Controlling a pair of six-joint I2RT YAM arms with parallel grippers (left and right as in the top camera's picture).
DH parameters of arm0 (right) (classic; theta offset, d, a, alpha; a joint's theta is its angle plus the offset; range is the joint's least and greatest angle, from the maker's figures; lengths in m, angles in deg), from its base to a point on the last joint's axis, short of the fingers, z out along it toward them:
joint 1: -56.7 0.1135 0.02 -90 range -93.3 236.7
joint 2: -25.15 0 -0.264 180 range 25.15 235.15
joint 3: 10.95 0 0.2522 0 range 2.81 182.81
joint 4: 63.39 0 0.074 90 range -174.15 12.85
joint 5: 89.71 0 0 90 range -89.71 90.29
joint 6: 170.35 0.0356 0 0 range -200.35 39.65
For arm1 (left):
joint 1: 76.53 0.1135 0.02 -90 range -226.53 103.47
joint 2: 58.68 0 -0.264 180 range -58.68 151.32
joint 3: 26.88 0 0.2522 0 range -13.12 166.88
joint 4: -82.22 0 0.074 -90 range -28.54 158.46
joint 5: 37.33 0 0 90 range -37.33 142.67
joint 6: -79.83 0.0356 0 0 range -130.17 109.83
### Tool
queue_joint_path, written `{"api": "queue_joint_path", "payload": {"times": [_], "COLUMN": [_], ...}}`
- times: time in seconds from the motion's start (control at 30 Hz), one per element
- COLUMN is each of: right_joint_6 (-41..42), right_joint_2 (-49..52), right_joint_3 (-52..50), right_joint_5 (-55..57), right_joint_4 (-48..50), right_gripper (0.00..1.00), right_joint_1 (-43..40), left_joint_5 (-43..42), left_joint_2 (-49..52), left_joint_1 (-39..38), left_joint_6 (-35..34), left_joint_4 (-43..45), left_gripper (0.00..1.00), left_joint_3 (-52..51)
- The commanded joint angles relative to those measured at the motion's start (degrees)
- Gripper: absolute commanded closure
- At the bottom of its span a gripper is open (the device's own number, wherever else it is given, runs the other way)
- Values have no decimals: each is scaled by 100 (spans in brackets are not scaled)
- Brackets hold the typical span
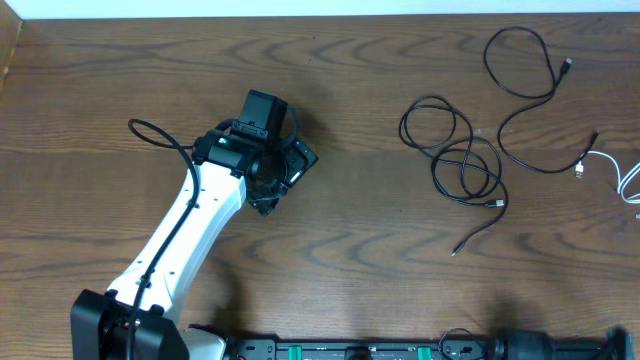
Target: Untangle cables
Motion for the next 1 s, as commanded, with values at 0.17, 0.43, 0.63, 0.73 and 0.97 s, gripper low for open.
{"api": "queue_joint_path", "payload": {"times": [0.17,0.43,0.63,0.73,0.97], "right_joint_6": [402,505,1012,1051,1043], "right_joint_2": [-33,-33,-33,-33,-33], "right_joint_3": [-1198,-2258,-3491,-4052,-5195], "right_joint_5": [-33,-33,-33,-35,-28], "right_joint_4": [544,848,2081,2741,4138], "right_gripper": [1,1,1,1,1], "right_joint_1": [59,59,57,57,57], "left_joint_5": [61,59,61,61,61], "left_joint_2": [7,7,7,7,7], "left_joint_1": [17,17,17,17,17], "left_joint_6": [50,52,52,50,50], "left_joint_4": [-9,-9,-9,-9,-9], "left_gripper": [8,8,8,8,8], "left_joint_3": [-44,-44,-44,-44,-44]}}
